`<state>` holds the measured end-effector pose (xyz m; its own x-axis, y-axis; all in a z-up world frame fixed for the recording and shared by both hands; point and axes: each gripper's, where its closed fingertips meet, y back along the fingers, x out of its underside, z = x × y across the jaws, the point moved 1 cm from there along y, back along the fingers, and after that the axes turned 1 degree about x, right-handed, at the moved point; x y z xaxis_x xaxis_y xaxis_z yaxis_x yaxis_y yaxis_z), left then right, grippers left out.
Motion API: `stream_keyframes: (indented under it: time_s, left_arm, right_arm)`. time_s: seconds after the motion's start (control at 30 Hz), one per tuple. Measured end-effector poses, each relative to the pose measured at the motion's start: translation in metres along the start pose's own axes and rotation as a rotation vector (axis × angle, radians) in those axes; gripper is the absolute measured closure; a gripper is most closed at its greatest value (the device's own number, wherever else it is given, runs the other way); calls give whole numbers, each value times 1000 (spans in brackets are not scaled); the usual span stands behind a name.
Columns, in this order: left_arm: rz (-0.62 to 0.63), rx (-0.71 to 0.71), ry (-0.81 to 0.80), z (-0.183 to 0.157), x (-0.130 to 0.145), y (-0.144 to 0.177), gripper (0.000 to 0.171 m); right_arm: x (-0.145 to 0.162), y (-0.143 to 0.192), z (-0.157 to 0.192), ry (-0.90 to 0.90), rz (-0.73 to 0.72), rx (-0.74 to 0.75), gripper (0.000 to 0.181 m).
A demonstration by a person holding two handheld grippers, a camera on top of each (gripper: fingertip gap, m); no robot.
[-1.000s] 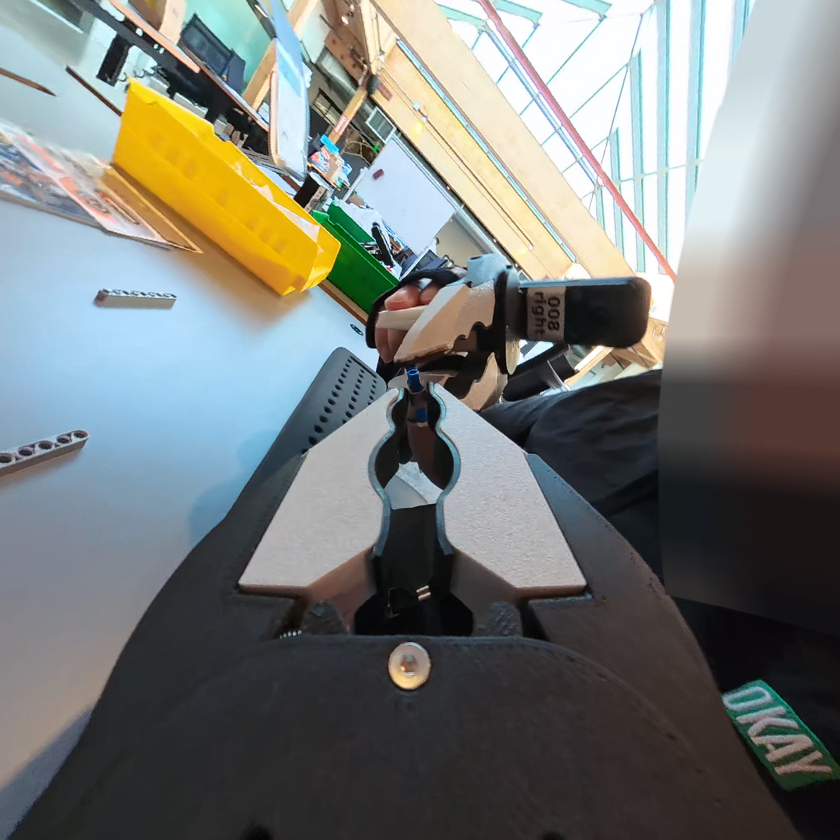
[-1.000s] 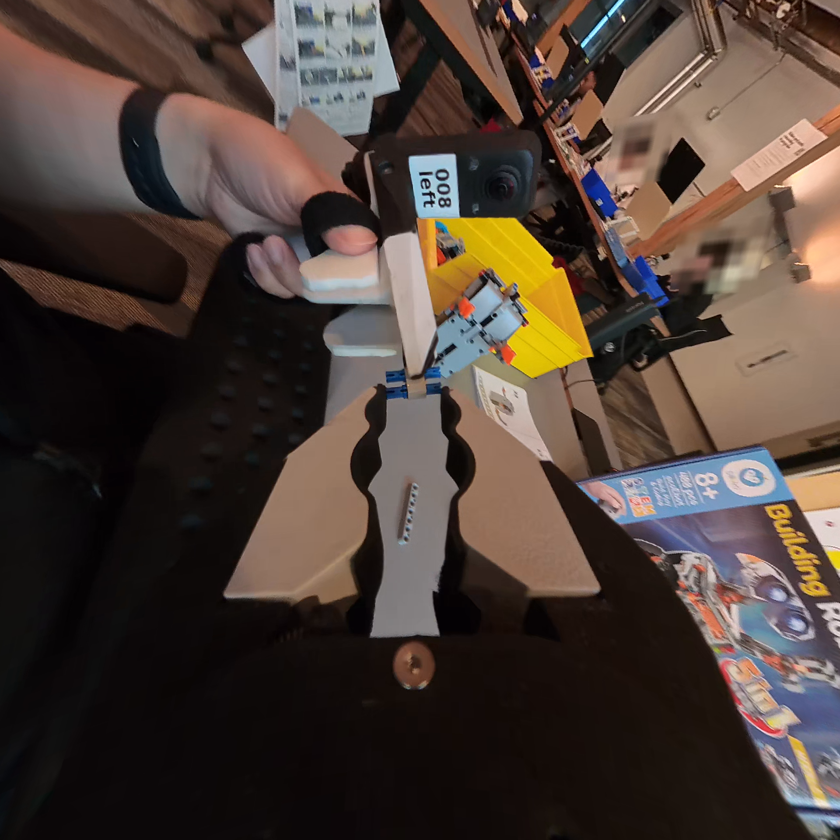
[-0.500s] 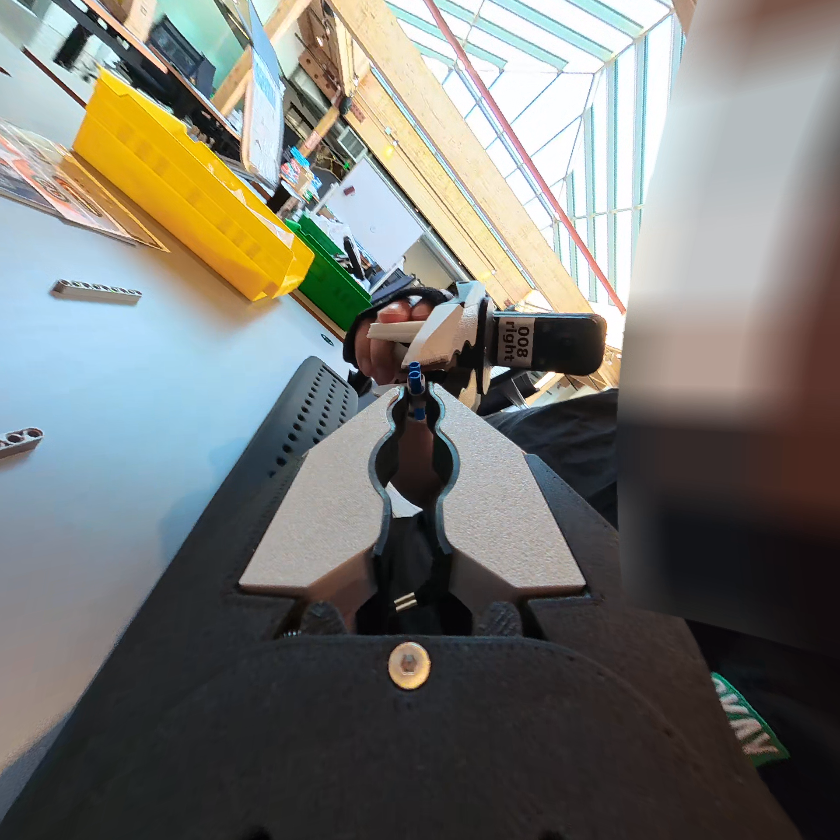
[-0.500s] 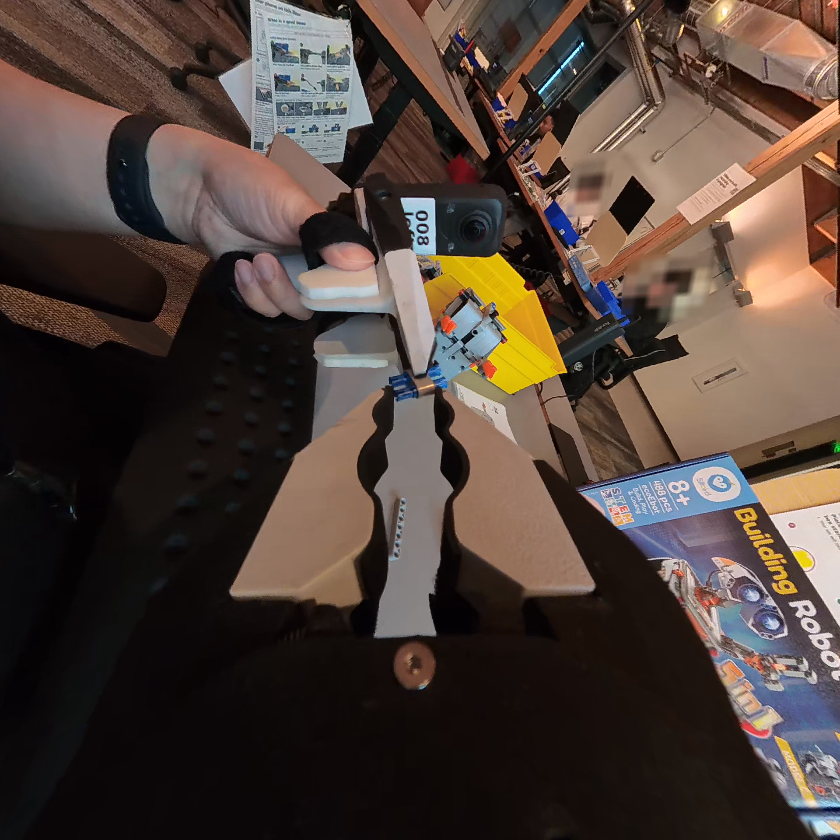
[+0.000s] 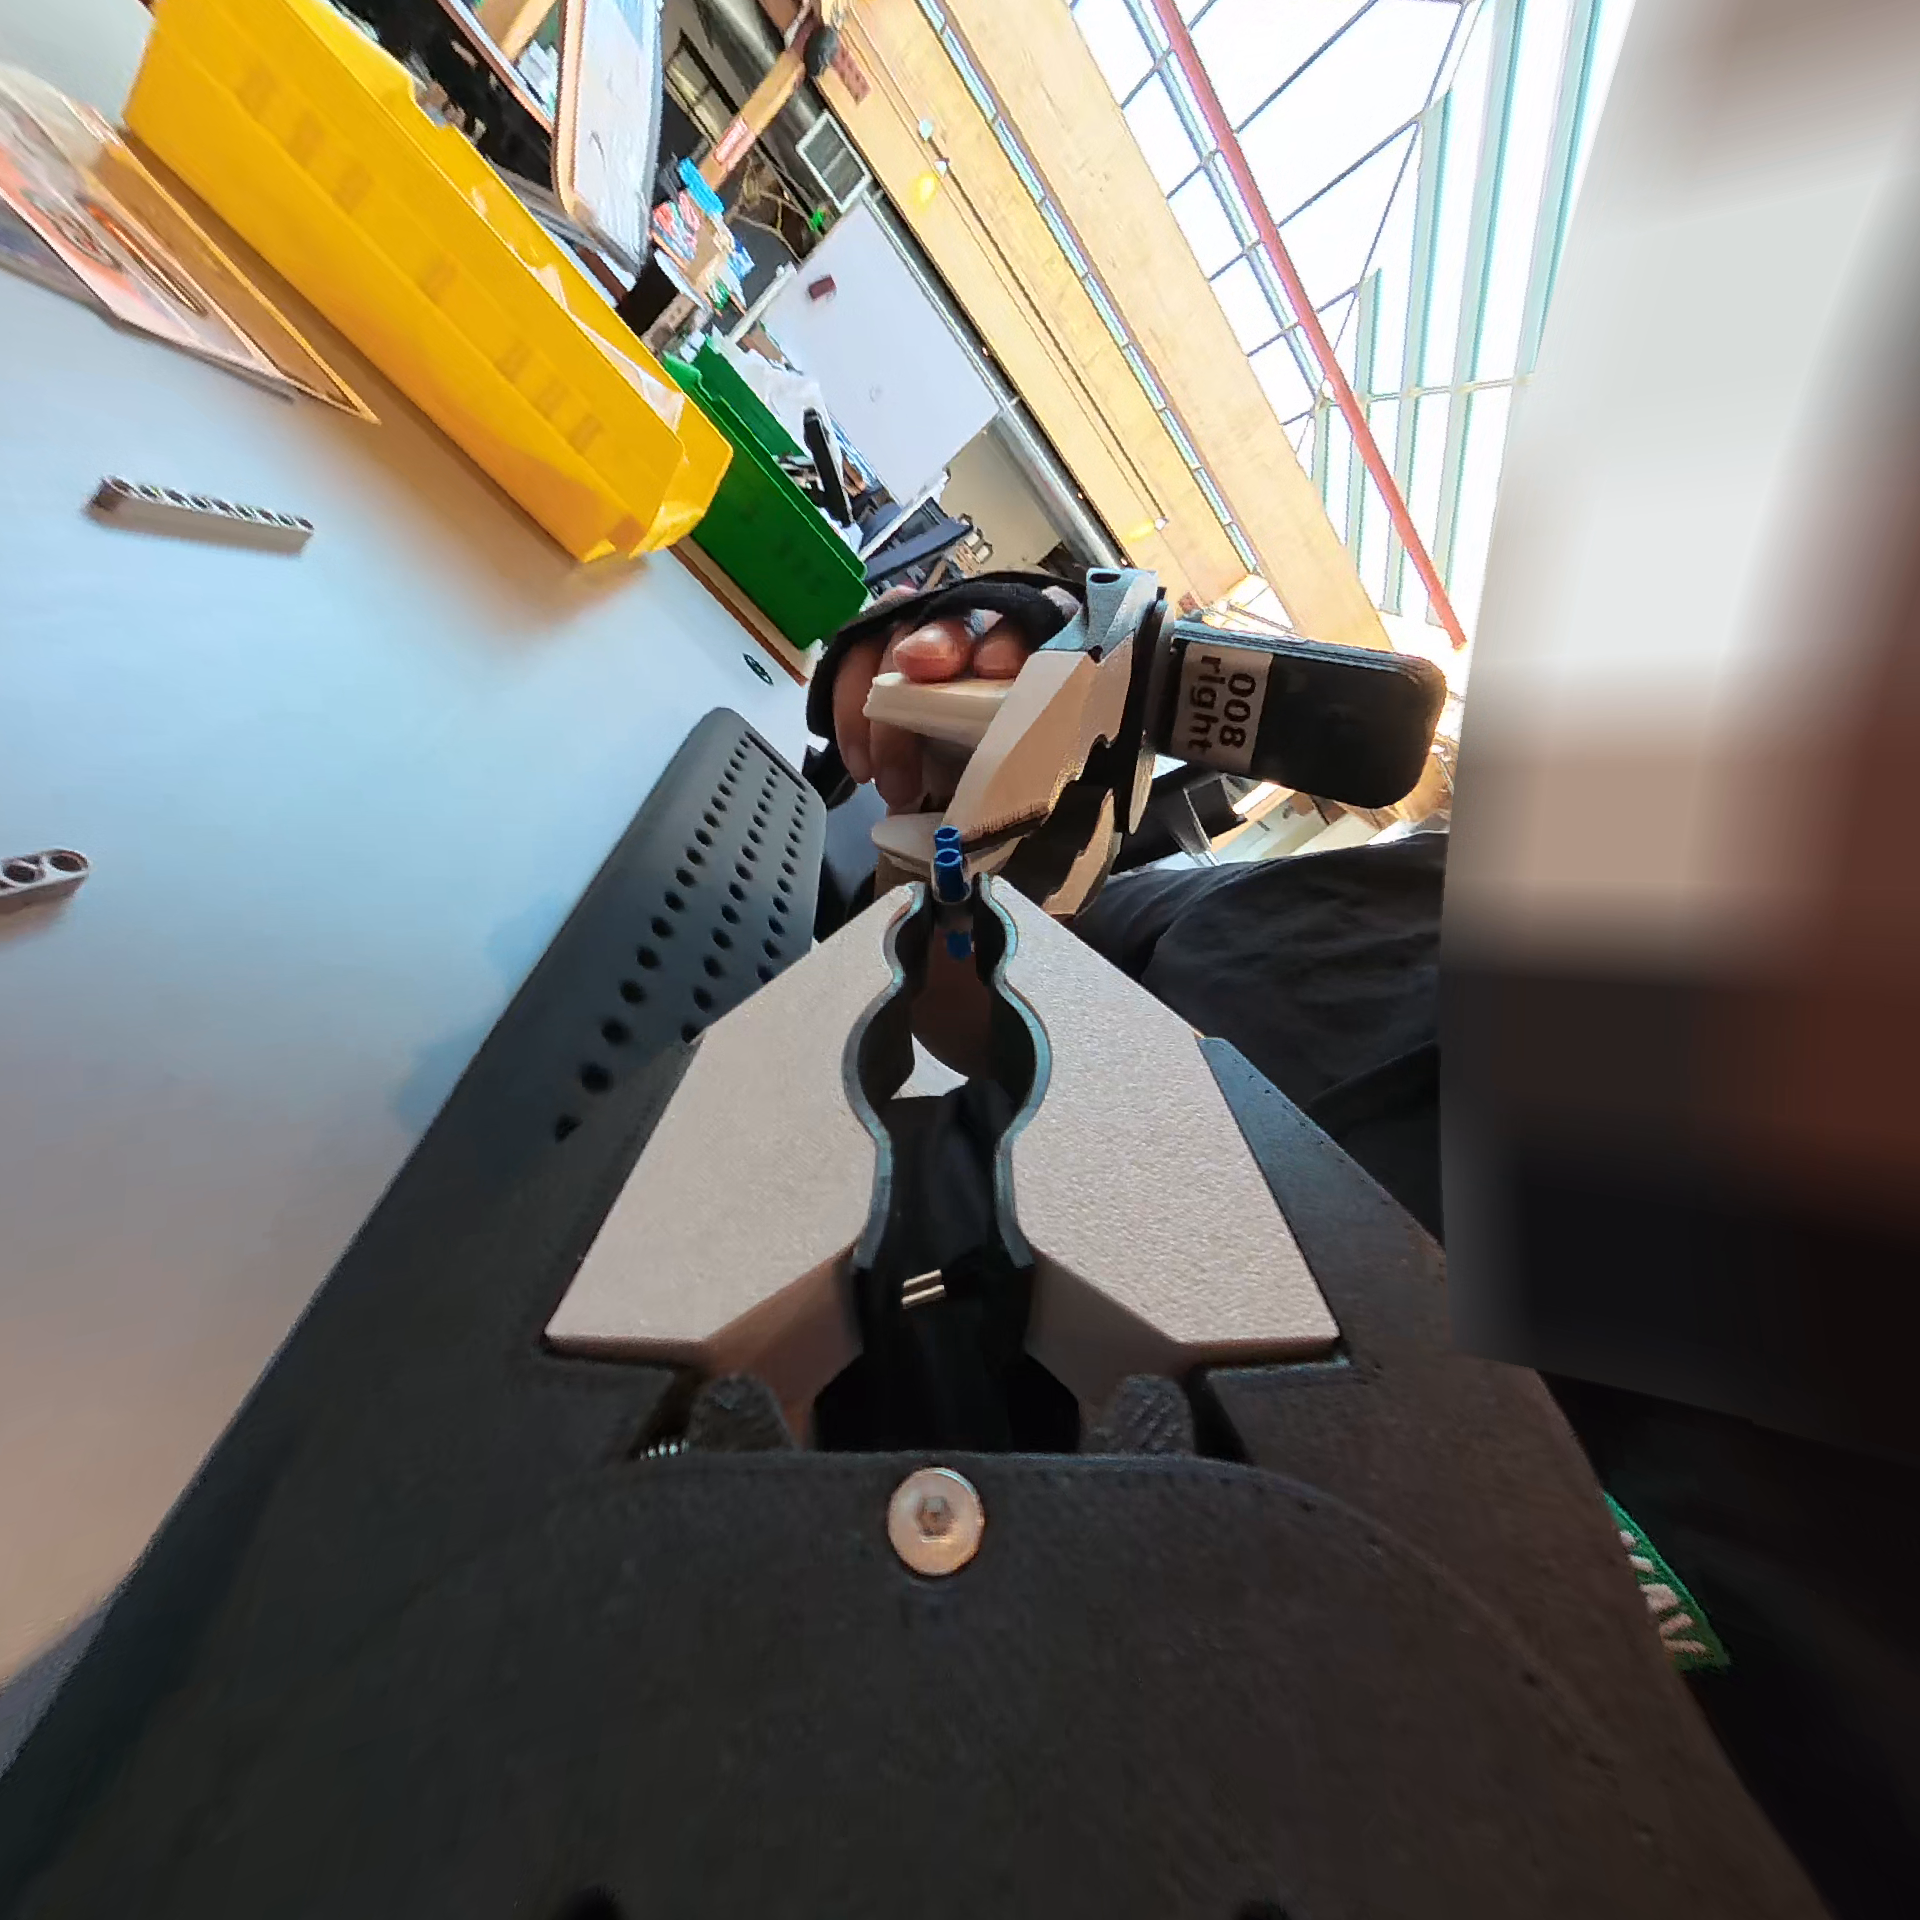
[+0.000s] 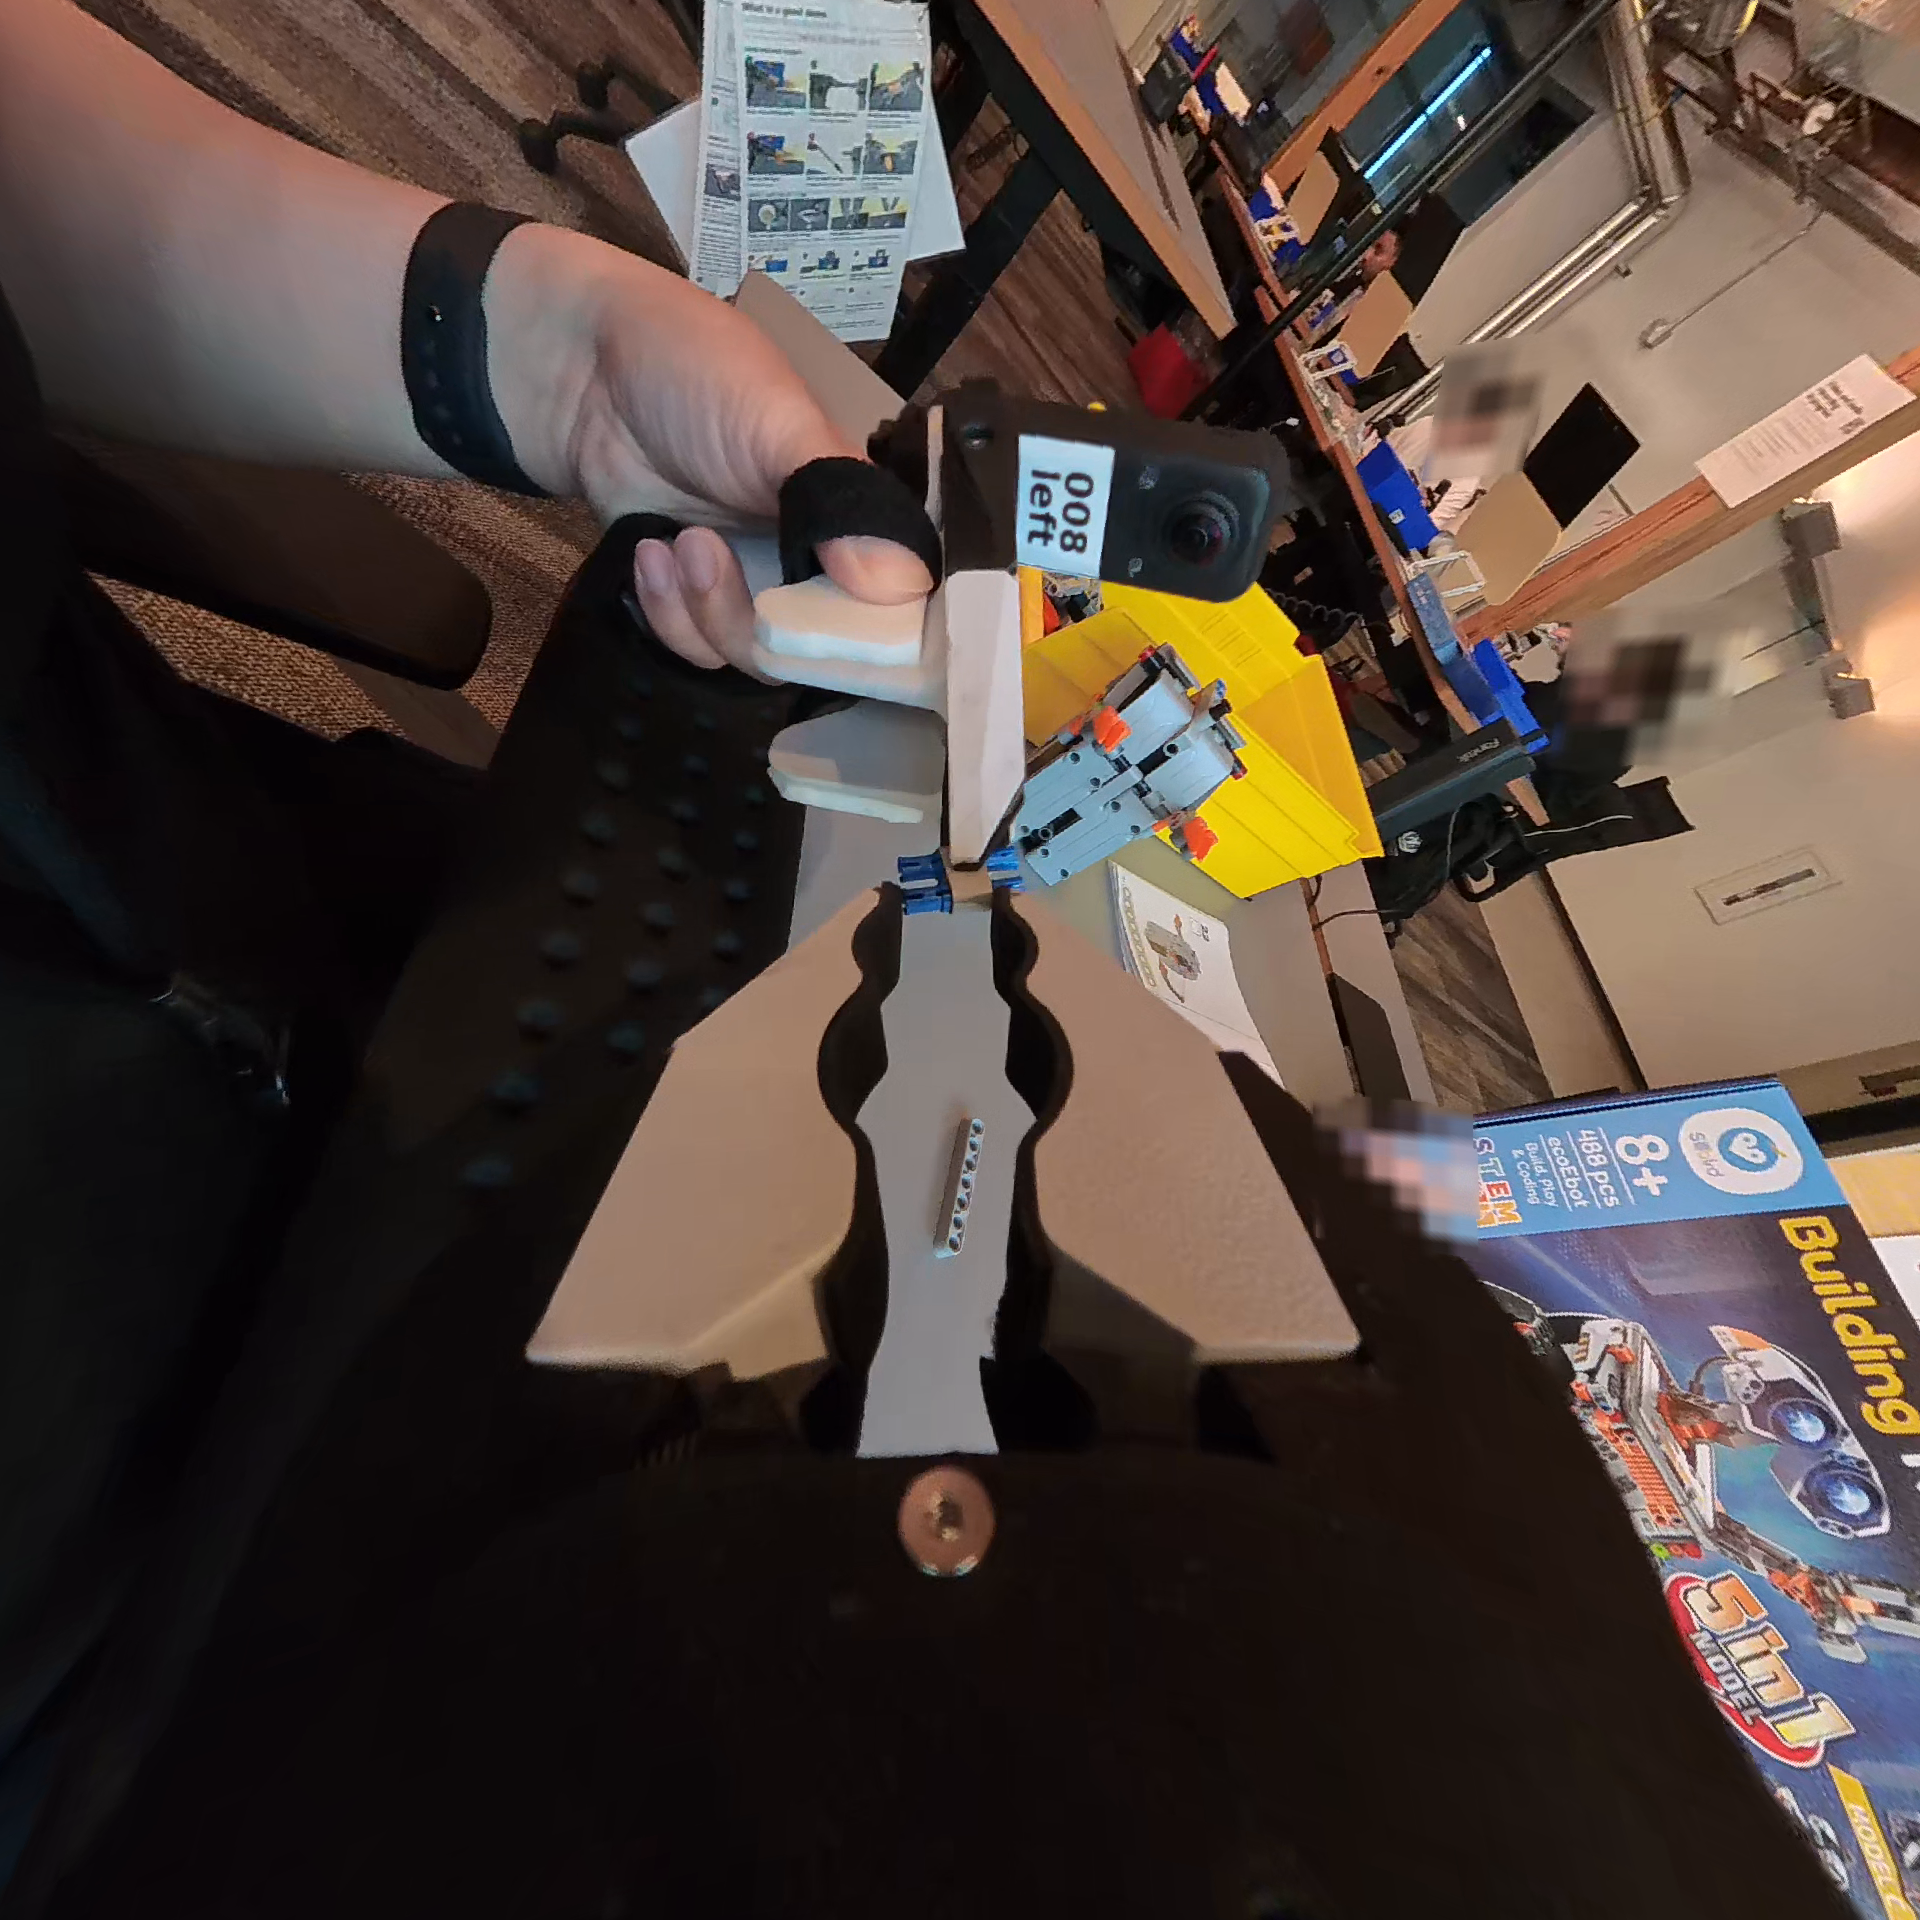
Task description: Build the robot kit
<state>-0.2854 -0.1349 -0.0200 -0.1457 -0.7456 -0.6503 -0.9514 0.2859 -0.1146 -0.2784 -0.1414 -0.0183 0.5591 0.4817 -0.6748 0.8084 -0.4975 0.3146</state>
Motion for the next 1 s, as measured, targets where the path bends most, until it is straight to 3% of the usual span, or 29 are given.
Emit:
stream_keyframes:
  time_s: [0.37, 0.67, 1.0]
  left_arm:
    - [9, 83, 114, 8, 4, -1, 166]
    - [6, 34, 224, 49, 10, 1, 167]
    - [-41, 15, 223, 55, 5, -1, 166]
  right_arm:
    - [6, 0, 4, -1, -32, -27, 166]
    - [45, -15, 11, -202, -111, -21, 165]
    - [51, -16, 6, -237, -137, 66, 166]
